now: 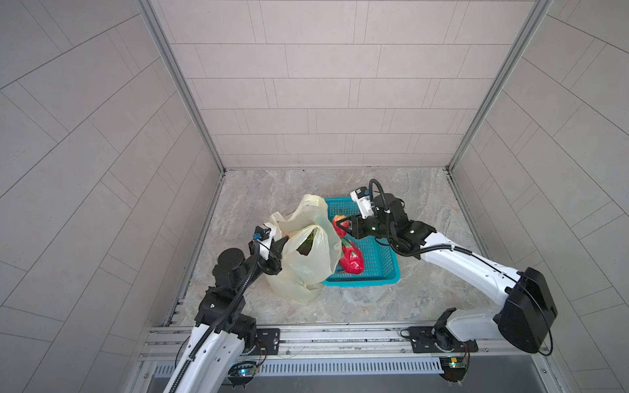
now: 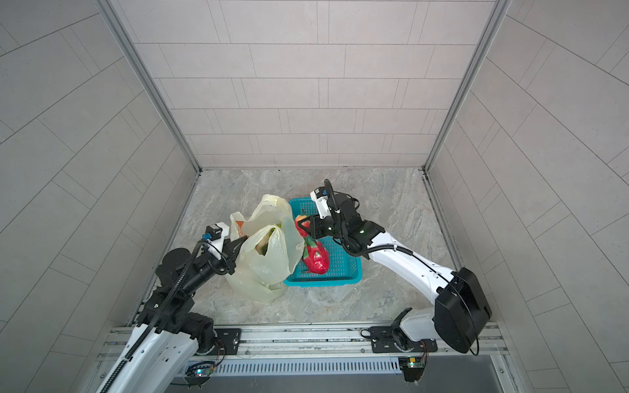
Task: Place the fruits into the plastic bag
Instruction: Place the fruit in the plastic bag.
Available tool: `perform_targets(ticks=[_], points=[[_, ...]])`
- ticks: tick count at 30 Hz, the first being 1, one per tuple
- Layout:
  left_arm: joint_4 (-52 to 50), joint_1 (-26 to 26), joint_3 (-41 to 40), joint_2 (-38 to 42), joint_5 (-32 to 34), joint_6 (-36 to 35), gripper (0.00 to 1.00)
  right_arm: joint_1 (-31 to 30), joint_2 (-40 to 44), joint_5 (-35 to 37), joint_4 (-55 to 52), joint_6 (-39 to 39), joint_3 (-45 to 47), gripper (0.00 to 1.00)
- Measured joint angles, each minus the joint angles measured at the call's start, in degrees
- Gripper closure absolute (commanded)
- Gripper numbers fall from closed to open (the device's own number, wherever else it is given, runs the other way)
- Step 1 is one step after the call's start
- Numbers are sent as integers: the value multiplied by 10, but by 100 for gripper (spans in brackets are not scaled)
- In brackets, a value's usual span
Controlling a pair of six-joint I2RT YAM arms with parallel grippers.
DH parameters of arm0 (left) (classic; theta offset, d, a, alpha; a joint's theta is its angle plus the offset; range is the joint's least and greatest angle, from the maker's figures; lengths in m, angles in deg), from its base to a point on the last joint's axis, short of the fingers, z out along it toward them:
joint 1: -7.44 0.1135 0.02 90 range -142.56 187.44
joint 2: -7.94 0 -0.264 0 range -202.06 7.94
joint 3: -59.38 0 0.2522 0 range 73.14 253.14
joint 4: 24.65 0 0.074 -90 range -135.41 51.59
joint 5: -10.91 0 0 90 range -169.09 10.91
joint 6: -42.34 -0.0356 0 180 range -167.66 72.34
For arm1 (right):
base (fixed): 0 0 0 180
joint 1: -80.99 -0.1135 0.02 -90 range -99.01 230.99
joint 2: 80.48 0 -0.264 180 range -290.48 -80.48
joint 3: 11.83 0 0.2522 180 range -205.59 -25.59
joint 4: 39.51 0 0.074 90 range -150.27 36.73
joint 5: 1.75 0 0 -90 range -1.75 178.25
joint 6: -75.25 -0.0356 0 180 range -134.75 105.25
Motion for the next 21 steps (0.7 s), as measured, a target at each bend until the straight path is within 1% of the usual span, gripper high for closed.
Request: perform_targets(ticks=[4,7,9,11,13,17,19,21], points=[[0,0,0,7,-1,6,100,-66,-73,-9,36,-4,-43,86],[-1,0,0,12,0,7,100,-101,-121,-10,48,-3,-71,85],[-2,0,0,15,0,7,100,-117,-147,-10,49,-3,-87,75],[-5,0,0,16,0,7,100,-124,-164,-9,49,-3,-92,54],[-9,0,0,17,0,6,100,-124,-168,-5,43,-2,-92,38],[-13,0,0,20,0,6,100,-122,-165,5,44,3,-91,23],[-13,0,0,19,1,6,100,-121,-162,9,43,8,-90,18],[-13,0,0,19,0,6,100,-121,-158,11,42,10,-90,16]])
